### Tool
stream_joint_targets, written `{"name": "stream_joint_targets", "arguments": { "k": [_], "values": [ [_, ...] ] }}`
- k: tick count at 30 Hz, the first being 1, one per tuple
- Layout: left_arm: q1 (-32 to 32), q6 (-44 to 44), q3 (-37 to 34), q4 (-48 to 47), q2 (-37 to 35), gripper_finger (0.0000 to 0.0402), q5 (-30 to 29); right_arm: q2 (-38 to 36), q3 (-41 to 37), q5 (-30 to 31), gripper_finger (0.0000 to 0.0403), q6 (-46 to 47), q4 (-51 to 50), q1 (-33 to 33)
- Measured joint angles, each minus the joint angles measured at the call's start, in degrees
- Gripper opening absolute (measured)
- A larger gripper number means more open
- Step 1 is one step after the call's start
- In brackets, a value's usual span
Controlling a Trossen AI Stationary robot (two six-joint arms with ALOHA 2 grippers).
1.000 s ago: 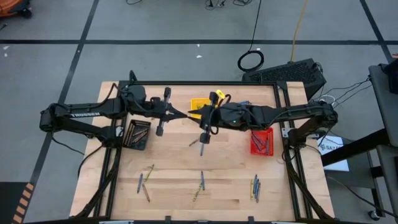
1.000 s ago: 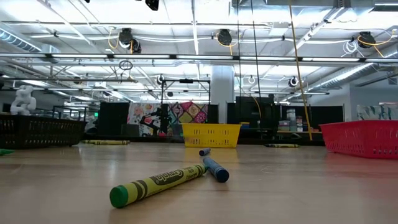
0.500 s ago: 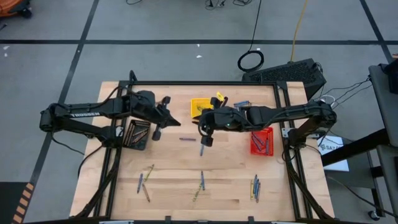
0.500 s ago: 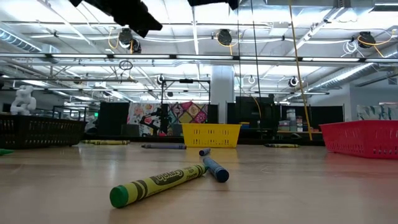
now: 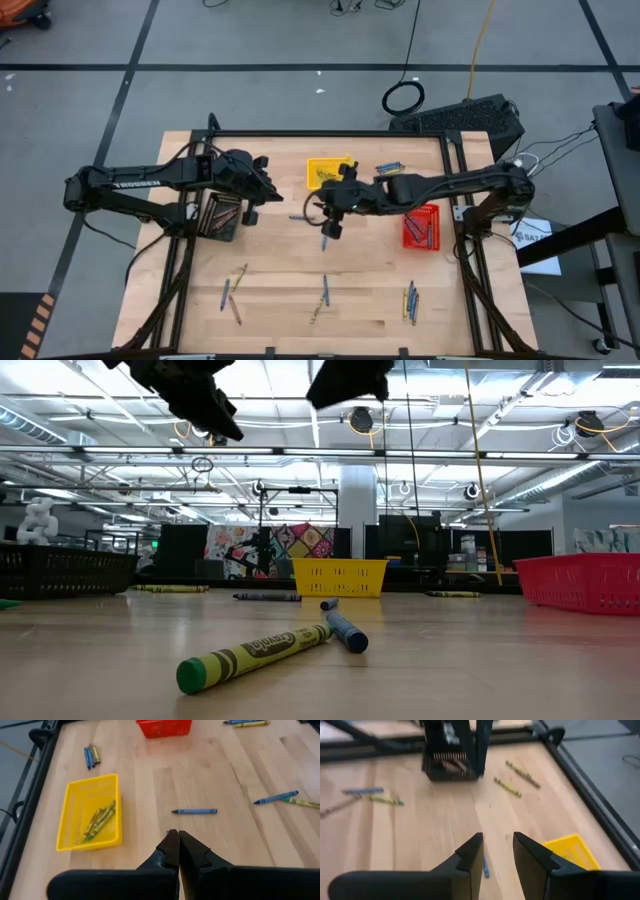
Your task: Sort crayons
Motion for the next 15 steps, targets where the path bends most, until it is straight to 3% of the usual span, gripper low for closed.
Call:
{"name": "stream_joint_targets", "arguments": {
  "k": [3,7,15],
  "values": [
    [0.00,-1.07,-0.01,-1.30,0.00,0.0000,-0.04,2.80,0.00,-0.41,0.0099,-0.24,-0.31,-0.22],
    [0.00,-1.49,0.01,-5.16,-0.01,0.0000,-0.25,6.82,0.00,-6.04,0.0100,-3.05,0.74,-1.16],
    [0.00,-2.83,0.00,-11.14,0.00,0.0000,-2.30,12.95,0.00,-6.08,0.0100,-7.38,1.83,-3.34]
  ]
}}
